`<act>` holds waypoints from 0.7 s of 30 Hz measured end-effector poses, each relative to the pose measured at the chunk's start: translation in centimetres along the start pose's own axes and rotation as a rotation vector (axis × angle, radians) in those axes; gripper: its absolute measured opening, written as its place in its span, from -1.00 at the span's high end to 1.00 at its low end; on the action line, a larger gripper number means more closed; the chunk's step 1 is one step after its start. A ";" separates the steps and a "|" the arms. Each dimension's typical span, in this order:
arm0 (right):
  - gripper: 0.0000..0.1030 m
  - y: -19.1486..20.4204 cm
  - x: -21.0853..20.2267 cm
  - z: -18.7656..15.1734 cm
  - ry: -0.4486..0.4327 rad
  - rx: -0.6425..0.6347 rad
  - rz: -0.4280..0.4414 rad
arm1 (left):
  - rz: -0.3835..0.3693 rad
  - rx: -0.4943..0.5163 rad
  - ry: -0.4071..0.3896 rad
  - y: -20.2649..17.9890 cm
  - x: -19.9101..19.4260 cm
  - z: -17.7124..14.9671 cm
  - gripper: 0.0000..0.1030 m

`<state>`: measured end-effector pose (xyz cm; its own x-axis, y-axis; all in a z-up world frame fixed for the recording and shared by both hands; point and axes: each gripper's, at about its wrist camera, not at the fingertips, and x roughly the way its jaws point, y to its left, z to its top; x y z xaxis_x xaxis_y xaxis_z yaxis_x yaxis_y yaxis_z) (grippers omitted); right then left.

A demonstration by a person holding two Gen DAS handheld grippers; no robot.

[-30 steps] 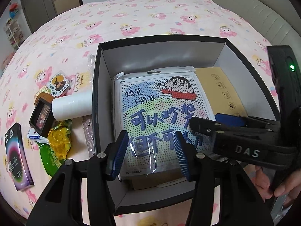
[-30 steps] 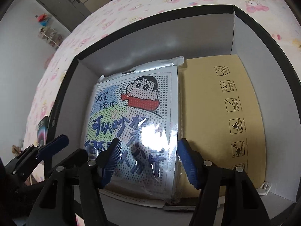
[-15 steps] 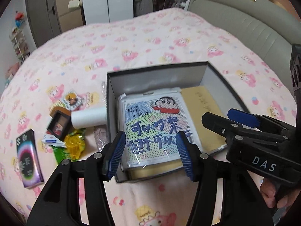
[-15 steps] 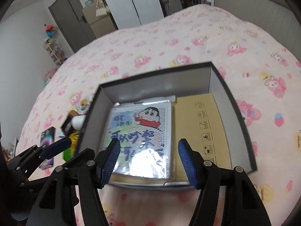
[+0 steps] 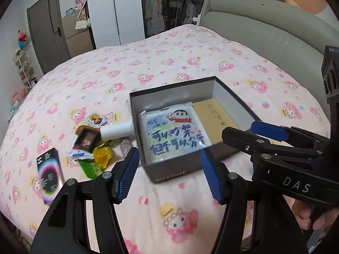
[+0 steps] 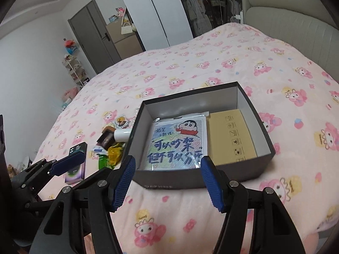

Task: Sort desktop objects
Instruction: 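Withdraw both grippers and move toward the black Smart Devil box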

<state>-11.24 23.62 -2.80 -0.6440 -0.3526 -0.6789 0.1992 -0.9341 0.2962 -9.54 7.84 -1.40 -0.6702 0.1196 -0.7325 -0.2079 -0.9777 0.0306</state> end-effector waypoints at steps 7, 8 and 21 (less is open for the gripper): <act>-0.18 2.7 -0.6 -3.6 0.032 -0.036 0.047 | 0.022 -0.010 0.014 1.8 -2.6 -3.9 -0.20; -0.18 3.2 -0.6 -4.1 0.036 -0.045 0.055 | 0.026 -0.019 0.015 2.2 -2.9 -4.4 -0.21; -0.18 10.6 2.7 -6.4 0.113 -0.169 0.152 | 0.101 -0.213 0.019 10.3 -5.2 -10.0 -0.21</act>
<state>-6.20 12.43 -5.80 -0.5125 -0.4849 -0.7087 0.4143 -0.8625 0.2906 -1.07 -4.61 -4.04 -0.6660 0.0180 -0.7457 0.0156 -0.9992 -0.0380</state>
